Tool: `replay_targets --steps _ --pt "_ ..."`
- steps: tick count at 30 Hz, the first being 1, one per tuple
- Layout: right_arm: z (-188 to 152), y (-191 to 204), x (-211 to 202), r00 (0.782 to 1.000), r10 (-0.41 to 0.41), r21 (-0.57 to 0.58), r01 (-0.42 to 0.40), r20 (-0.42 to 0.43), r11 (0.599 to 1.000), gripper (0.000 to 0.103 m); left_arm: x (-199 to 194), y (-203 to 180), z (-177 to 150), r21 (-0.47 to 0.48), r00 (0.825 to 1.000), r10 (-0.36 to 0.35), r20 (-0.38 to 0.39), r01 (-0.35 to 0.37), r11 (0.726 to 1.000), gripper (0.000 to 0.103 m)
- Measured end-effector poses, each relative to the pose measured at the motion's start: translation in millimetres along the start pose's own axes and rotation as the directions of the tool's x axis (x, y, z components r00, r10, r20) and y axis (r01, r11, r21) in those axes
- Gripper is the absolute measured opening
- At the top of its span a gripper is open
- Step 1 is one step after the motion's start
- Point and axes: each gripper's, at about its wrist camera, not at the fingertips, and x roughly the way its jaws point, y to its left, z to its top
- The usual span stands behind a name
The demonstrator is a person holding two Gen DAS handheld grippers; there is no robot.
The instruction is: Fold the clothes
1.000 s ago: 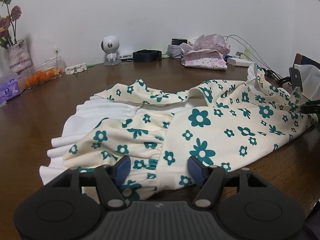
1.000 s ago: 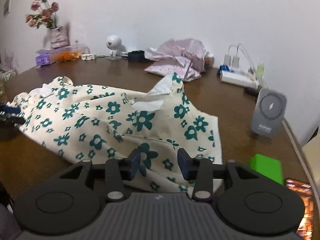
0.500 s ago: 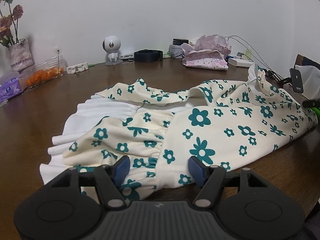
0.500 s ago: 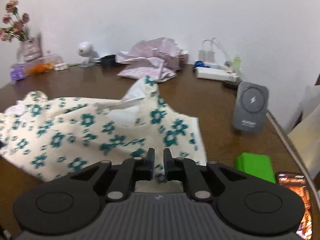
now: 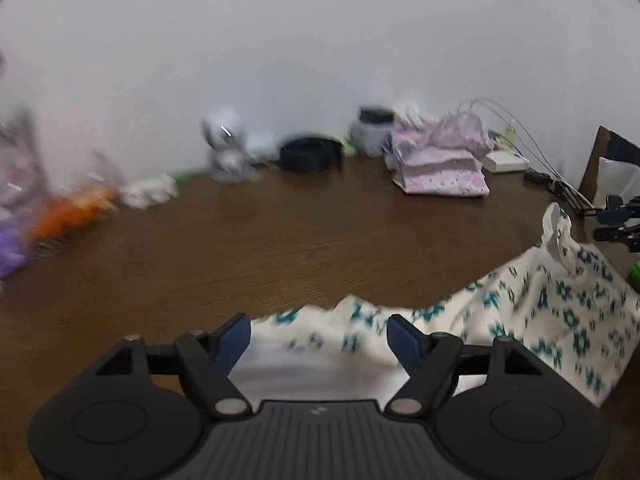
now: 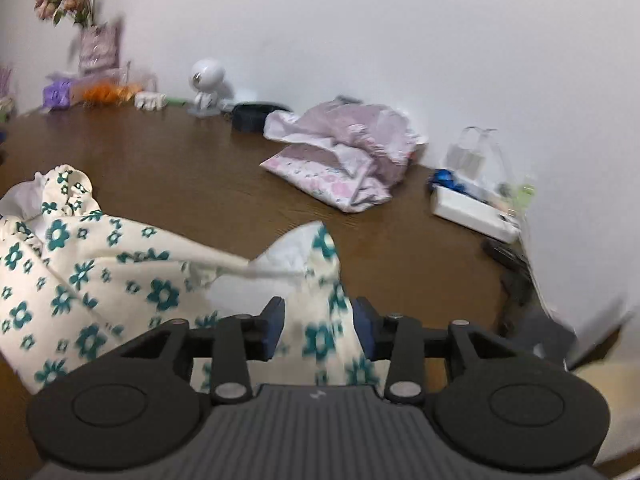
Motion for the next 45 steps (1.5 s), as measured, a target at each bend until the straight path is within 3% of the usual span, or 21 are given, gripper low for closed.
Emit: replay_targets --steps 3,6,7,8,9,10,11,13,17,21,24,27,30,31,34,35,38,42,45 --pt "19.9 -17.0 34.3 0.994 0.097 0.1 -0.091 -0.057 0.991 0.041 46.0 5.0 18.2 -0.046 0.993 -0.084 -0.08 0.08 0.996 0.073" --pt "35.5 -29.1 62.5 0.991 0.103 0.183 -0.086 -0.086 0.979 0.043 77.0 4.1 21.0 -0.071 0.983 -0.128 -0.135 0.119 0.99 0.069" --pt "38.6 -27.9 69.8 0.99 0.101 0.17 -0.084 -0.095 0.982 0.043 82.8 3.1 18.0 -0.075 0.979 -0.141 -0.145 0.131 0.989 0.058" --pt "40.9 -26.6 77.6 0.989 0.101 0.159 -0.083 -0.107 0.984 0.043 88.5 2.6 14.9 -0.084 0.974 -0.159 -0.161 0.147 0.985 0.032" --pt "40.9 -24.5 86.5 0.986 0.11 0.154 -0.09 -0.125 0.984 0.038 94.0 3.0 12.1 -0.099 0.969 -0.171 -0.177 0.156 0.983 0.019" --pt "40.6 -22.8 94.7 0.983 0.119 0.15 -0.098 -0.142 0.984 0.015 95.8 4.4 9.0 -0.117 0.969 -0.169 -0.179 0.15 0.982 0.005" --pt "39.2 -22.2 98.5 0.98 0.126 0.149 -0.103 -0.152 0.983 0.002 94.5 5.9 6.4 -0.136 0.972 -0.169 -0.164 0.148 0.98 0.003" --pt "35.8 -20.9 93.6 0.986 0.105 0.142 -0.085 -0.132 0.986 0.002 83.3 7.8 2.6 -0.173 0.981 -0.159 -0.114 0.139 0.975 0.002" --pt "17.5 -15.1 36.2 0.997 0.078 0.107 -0.077 -0.002 0.991 0.002 38.0 4.3 -11.6 -0.237 0.994 -0.106 0.025 0.109 0.965 0.002" --pt "-15.1 -6.5 -28.0 0.992 0.056 0.082 -0.065 0.114 0.994 0.002 -11.6 -12.8 -47.7 -0.308 0.99 -0.029 0.139 0.071 0.949 0.002" --pt "-57.1 9.7 -50.7 0.995 0.045 0.097 -0.054 0.093 0.994 0.002 -36.1 -26.2 -83.0 -0.393 0.981 0.031 0.191 0.047 0.918 0.002" --pt "-98.9 30.5 -56.8 0.999 0.045 0.094 -0.047 0.023 0.994 0.002 -39.2 -38.4 -116.6 -0.438 0.98 0.044 0.196 0.047 0.898 0.002" --pt "-124.1 39.0 -62.8 0.999 0.037 0.12 -0.038 0.012 0.992 0.005 -34.6 -40.5 -137.9 -0.467 0.986 0.042 0.164 0.04 0.883 0.004" --pt "-124.1 39.0 -69.3 0.999 0.042 0.118 -0.042 0.009 0.992 0.009 -34.0 -40.5 -142.9 -0.474 0.987 0.043 0.157 0.037 0.88 0.006" --pt "-110.2 39.1 -96.4 0.995 0.034 0.101 -0.044 0.098 0.994 0.036 -40.2 -41.8 -143.6 -0.464 0.981 0.057 0.183 0.035 0.885 0.012" --pt "-104.2 39.7 -102.5 0.991 0.034 0.095 -0.047 0.13 0.994 0.037 -41.2 -42.3 -142.6 -0.457 0.981 0.059 0.187 0.034 0.889 0.017" --pt "-87.2 42.8 -97.7 0.983 0.045 0.099 -0.063 0.177 0.993 0.035 -37.2 -43.2 -141.2 -0.451 0.985 0.078 0.157 0.001 0.893 0.02" --pt "-85.9 41.0 -58.7 0.996 -0.027 0.175 0.011 0.087 0.984 0.033 -35.4 -42.1 -145.9 -0.454 0.986 0.087 0.144 -0.012 0.891 0.02" --pt "-106.4 44.1 -48.6 1.0 -0.012 0.157 0.01 0.013 0.988 0.025 -34.7 -42.3 -148.5 -0.441 0.986 0.085 0.146 -0.012 0.897 0.02"
